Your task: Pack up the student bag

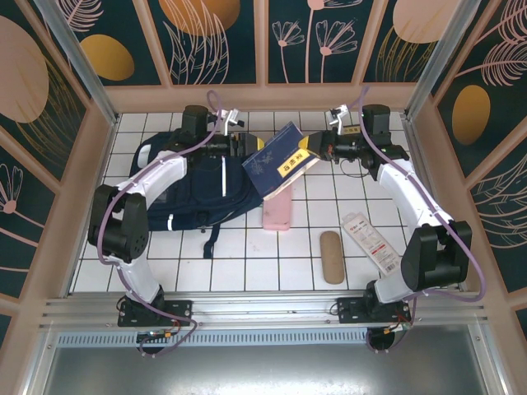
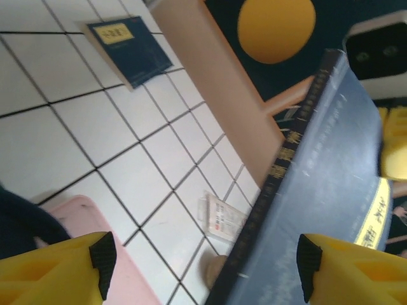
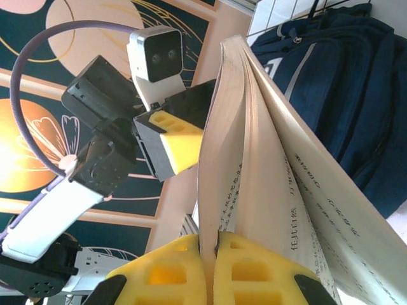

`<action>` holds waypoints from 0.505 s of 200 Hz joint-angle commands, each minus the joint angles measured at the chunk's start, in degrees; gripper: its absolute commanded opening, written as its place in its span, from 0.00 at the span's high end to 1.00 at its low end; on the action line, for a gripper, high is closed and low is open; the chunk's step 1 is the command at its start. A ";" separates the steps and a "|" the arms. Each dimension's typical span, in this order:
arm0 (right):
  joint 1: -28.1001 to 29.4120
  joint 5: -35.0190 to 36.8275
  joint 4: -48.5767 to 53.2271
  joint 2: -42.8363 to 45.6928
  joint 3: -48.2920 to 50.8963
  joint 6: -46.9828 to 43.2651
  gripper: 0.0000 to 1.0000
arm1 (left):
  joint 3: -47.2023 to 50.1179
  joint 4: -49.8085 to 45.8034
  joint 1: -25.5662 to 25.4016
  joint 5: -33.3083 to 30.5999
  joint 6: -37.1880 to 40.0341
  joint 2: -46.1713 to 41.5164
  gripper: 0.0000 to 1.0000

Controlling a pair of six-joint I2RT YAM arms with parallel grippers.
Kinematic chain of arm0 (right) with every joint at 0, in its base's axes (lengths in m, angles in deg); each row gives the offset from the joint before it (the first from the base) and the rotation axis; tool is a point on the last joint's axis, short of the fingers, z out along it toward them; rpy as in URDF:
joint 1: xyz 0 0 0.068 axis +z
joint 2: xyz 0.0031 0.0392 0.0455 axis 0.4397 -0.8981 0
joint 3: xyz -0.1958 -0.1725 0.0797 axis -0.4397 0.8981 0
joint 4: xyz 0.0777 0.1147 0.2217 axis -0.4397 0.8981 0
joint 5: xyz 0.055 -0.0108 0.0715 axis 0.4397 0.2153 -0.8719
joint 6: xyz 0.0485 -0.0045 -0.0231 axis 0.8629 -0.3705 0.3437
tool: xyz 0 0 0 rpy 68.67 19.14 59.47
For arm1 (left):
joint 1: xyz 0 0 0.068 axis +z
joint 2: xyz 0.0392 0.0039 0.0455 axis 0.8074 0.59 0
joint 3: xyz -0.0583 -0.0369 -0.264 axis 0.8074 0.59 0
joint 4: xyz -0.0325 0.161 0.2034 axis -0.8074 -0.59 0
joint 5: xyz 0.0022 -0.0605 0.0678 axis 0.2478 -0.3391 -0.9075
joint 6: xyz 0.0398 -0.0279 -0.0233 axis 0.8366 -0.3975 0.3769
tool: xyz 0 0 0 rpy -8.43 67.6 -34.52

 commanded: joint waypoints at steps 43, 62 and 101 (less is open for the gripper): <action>-0.62 -2.61 -6.86 3.83 -0.46 3.72 1.00 | 2.73 13.66 -2.90 9.84 -8.75 1.94 0.30; -0.88 -3.35 -8.14 4.30 -0.23 4.84 1.00 | 2.97 14.12 -2.99 9.83 -9.52 2.55 0.30; -0.80 -4.67 -10.18 5.04 0.38 6.35 1.00 | 2.92 13.73 -2.99 9.60 -9.39 2.95 0.27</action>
